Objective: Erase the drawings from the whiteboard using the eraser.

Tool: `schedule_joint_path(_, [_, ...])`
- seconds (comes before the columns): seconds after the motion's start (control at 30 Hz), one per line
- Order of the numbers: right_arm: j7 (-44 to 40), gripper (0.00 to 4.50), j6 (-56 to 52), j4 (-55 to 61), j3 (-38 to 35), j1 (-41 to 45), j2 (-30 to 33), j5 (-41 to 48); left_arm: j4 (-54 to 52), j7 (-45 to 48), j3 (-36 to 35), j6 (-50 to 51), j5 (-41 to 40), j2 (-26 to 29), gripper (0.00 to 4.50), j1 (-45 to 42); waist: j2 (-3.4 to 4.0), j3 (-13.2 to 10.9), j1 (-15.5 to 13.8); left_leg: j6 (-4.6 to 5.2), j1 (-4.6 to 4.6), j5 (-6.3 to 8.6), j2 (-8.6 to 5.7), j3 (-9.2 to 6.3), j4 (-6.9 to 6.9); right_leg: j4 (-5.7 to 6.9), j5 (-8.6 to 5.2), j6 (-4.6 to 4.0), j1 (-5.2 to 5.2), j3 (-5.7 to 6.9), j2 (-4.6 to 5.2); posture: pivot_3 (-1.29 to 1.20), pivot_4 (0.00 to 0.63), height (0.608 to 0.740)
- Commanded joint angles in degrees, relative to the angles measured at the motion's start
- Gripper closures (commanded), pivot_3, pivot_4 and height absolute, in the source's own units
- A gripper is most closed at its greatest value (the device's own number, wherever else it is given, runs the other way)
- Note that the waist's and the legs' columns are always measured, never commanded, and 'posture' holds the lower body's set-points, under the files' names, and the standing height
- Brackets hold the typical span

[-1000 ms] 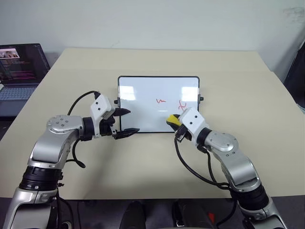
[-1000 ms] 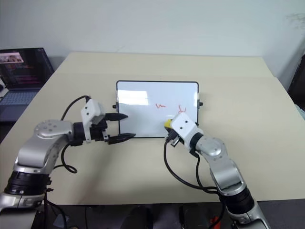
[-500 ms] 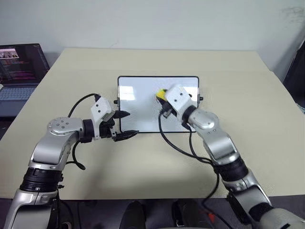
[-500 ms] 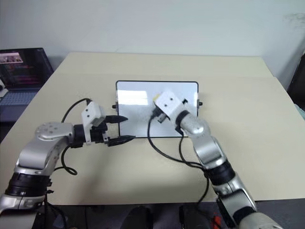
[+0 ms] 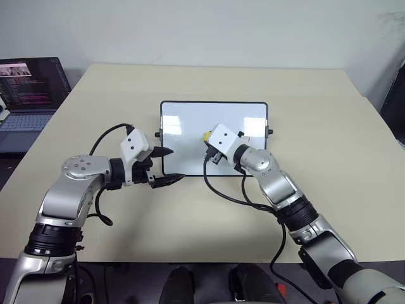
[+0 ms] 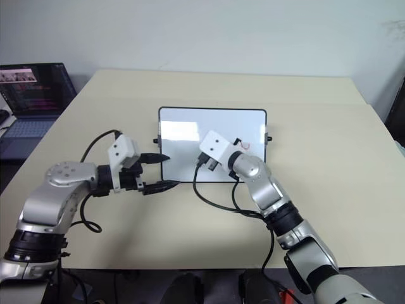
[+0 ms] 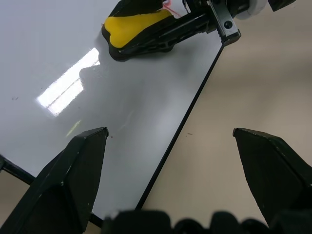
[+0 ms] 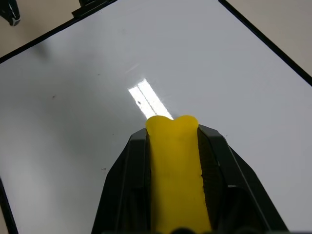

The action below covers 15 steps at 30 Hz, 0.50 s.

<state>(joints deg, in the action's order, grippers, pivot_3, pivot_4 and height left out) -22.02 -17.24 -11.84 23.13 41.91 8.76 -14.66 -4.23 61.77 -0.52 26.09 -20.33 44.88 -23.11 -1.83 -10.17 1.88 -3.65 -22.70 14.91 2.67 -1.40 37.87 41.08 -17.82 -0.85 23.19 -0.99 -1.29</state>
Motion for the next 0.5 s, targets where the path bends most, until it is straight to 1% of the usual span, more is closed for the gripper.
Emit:
schedule_joint_path(0.03, [4.95, 3.51, -0.58, -2.42, -3.53, 2.16, 0.59, -2.01, -1.89, -0.03, -1.56, 0.0, -1.11, 0.6, 0.0, -0.65, 0.0, 0.0, -0.02, 0.0, 0.0, -0.01, 0.0, 0.01, 0.01, 0.01, 0.01, -0.02, 0.0, 0.0, 0.0, 0.0, 0.15, 0.74])
schedule_joint_path(0.07, [4.77, 3.51, -0.74, -2.53, -3.56, 2.28, 0.77, -1.83, -1.85, 0.0, -1.47, 0.0, -1.09, 0.53, 0.0, -0.72, 0.0, 0.0, -0.06, 0.0, 0.0, -0.01, 0.0, 0.01, 0.02, 0.02, 0.02, -0.02, 0.0, 0.0, 0.0, 0.0, 0.15, 0.74])
schedule_joint_path(0.27, [-5.42, 3.51, -7.09, 0.92, 0.28, -1.49, 2.54, -0.21, -1.87, 0.17, -1.31, -0.03, -1.15, 0.36, 0.0, -0.72, -0.02, 0.02, -0.09, 0.01, -0.02, -0.01, 0.0, 0.0, 0.02, -0.04, 0.04, -0.02, -0.01, -0.02, 0.01, 0.0, 0.15, 0.74])
schedule_joint_path(0.3, [-5.84, 3.51, -7.29, 1.47, 0.41, -1.9, 2.57, -0.2, -1.86, 0.17, -1.3, -0.02, -1.16, 0.32, 0.0, -0.68, -0.03, 0.02, -0.09, 0.01, -0.02, -0.01, 0.01, 0.0, 0.02, -0.04, 0.04, -0.02, -0.01, -0.01, 0.01, 0.0, 0.15, 0.74])
schedule_joint_path(0.37, [-4.56, 3.51, -6.78, 1.86, -0.38, -1.98, 2.04, -0.45, -1.83, 0.2, -1.23, 0.0, -1.18, 0.25, 0.0, -0.72, -0.03, 0.02, -0.03, 0.01, 0.0, -0.01, 0.01, 0.0, 0.02, -0.03, 0.04, -0.02, -0.02, -0.01, 0.0, 0.0, 0.15, 0.74])
schedule_joint_path(0.43, [1.45, 3.51, -4.17, 0.45, -2.76, 0.04, 1.42, -2.12, -1.64, 0.16, -1.04, -0.1, -1.1, 0.03, 0.0, -0.82, -0.03, 0.02, 0.0, 0.01, 0.04, -0.02, 0.01, 0.0, 0.02, 0.01, 0.04, -0.02, -0.02, -0.02, 0.0, 0.0, 0.15, 0.74])
schedule_joint_path(0.5, [5.14, 3.51, -2.7, -0.27, -4.44, 1.46, 1.29, -2.64, -1.6, 0.2, -0.91, -0.12, -1.11, -0.11, 0.0, -0.82, -0.02, 0.01, 0.01, 0.04, 0.05, -0.05, 0.0, 0.01, 0.04, 0.02, 0.04, -0.02, -0.02, -0.01, -0.02, 0.0, 0.15, 0.74])
